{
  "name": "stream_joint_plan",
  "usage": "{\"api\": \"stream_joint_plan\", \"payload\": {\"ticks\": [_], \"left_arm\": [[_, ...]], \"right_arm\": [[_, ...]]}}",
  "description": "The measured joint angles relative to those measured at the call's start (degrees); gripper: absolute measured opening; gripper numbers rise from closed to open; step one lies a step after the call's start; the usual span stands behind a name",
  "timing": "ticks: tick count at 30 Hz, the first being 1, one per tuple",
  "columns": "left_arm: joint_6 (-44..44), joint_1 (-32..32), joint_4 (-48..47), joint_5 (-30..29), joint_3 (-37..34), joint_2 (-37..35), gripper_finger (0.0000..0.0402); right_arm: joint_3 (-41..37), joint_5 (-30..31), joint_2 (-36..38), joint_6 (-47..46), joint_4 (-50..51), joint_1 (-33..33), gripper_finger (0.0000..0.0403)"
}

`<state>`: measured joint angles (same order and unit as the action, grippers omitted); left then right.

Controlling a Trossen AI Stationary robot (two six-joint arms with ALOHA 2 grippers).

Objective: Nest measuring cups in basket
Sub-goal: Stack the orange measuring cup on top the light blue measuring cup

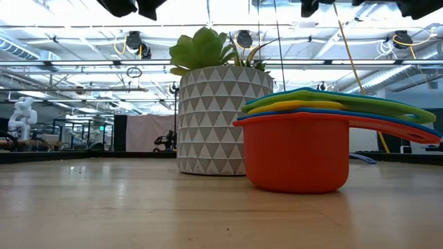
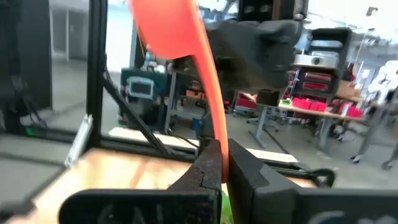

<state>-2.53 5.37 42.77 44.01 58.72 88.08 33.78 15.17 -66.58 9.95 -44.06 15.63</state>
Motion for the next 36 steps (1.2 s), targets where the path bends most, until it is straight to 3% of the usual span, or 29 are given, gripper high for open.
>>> {"api": "stream_joint_plan", "payload": {"ticks": [3, 7, 12, 15, 18, 23, 28, 36], "left_arm": [[1.92, 1.77, -4.61, -0.01, 0.0, -2.78, 0.0168], [2.56, 3.85, -8.84, 0.0, 0.0, -5.74, 0.0166], [2.4, 5.3, -11.11, -1.1, 0.0, -8.4, 0.0166], [2.68, 5.31, -11.11, -2.08, 0.0, -8.56, 0.0166], [2.13, 5.19, -11.44, -2.62, 0.0, -8.51, 0.0166], [1.98, 3.97, -12.92, -4.67, 0.0, -8.5, 0.0166], [2.0, 1.86, -12.65, -6.61, 0.0, -8.51, 0.0166], [1.76, -0.31, -12.65, -7.13, 0.0, -8.49, 0.0166]], "right_arm": [[0.0, 3.14, 2.01, 5.12, 3.04, 2.61, 0.0], [0.0, 15.99, 5.53, 9.87, 11.59, 7.07, 0.0], [0.0, 43.09, 7.81, 18.36, 21.07, 14.69, 0.0], [0.0, 61.61, 6.56, 29.07, 21.94, 19.35, 0.0], [0.12, 72.47, 4.39, 39.66, 20.76, 22.87, 0.0], [0.42, 73.49, 2.03, 38.72, 20.44, 27.87, 0.0], [0.46, 71.88, -0.9, 31.28, 15.28, 31.06, 0.0], [0.44, 70.98, -6.19, 23.22, 15.61, 35.87, 0.0]]}}
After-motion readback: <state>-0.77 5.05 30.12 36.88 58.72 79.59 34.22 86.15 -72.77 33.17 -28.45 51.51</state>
